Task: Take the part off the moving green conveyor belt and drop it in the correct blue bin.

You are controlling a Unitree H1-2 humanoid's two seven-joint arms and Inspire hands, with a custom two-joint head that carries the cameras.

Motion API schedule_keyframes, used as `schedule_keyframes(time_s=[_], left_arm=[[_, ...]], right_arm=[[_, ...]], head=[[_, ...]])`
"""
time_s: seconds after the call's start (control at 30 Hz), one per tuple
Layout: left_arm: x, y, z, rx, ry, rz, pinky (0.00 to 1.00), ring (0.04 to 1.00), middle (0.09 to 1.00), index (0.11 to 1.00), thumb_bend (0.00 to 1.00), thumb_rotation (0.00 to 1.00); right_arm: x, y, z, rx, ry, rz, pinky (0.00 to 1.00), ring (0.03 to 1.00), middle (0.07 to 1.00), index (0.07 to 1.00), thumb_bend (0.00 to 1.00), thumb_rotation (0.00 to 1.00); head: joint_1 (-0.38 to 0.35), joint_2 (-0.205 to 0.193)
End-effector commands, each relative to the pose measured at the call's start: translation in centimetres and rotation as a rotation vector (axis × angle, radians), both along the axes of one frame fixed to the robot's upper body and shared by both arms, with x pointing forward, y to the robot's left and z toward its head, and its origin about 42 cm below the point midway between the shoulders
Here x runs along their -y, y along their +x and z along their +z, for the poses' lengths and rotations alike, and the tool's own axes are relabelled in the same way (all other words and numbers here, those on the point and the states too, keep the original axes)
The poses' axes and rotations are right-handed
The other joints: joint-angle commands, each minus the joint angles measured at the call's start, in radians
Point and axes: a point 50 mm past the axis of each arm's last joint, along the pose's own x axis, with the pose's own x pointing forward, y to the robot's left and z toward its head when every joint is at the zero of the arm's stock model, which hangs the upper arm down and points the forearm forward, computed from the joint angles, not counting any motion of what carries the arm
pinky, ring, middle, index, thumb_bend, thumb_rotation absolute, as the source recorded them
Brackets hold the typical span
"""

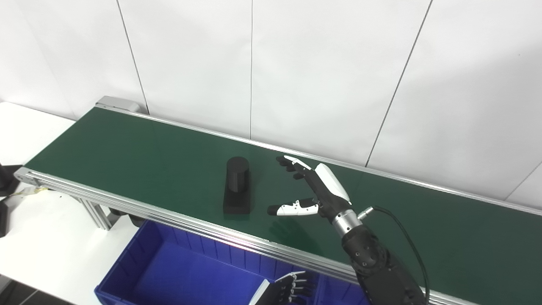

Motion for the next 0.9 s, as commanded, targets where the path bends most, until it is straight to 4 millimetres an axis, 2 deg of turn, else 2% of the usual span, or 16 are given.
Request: schedule_keyframes(time_s=[0.0, 0.2, 0.4, 0.57, 0.87], left_arm=[[1.8, 0.5, 1.4, 0.078, -0.039, -0.034, 0.69, 0.726, 0.767, 0.799, 0.95, 0.17], [2.0, 0.2, 1.6, 0.082, -0.04, -0.035, 0.68, 0.725, 0.765, 0.792, 0.94, 0.15], [2.1, -0.1, 1.6, 0.082, -0.048, -0.035, 0.68, 0.725, 0.765, 0.788, 0.95, 0.18], [2.3, -0.7, 1.8, 0.087, -0.05, -0.039, 0.68, 0.721, 0.764, 0.786, 0.93, 0.15], [2.6, -1.9, 2.2, 0.088, -0.078, -0.036, 0.65, 0.707, 0.763, 0.777, 0.93, 0.09]], right_arm=[[-2.1, 0.7, 3.1, 0.092, 0.059, 0.047, 0.72, 0.813, 0.846, 0.869, 0.82, 0.42], [-2.9, 0.8, 2.8, 0.071, 0.076, 0.053, 0.74, 0.823, 0.846, 0.87, 0.82, 0.41], [-3.1, 1.1, 2.5, 0.052, 0.063, 0.051, 0.77, 0.835, 0.848, 0.873, 0.81, 0.4], [-3.1, 1.3, 2.2, 0.047, 0.042, 0.039, 0.79, 0.851, 0.855, 0.87, 0.81, 0.4], [-2.6, 2.0, 1.8, 0.022, 0.014, -0.003, 0.77, 0.842, 0.85, 0.867, 0.82, 0.43]], head=[[0.0, 0.0], [0.0, 0.003], [-0.001, 0.003], [-0.004, 0.005], [-0.011, 0.013]])
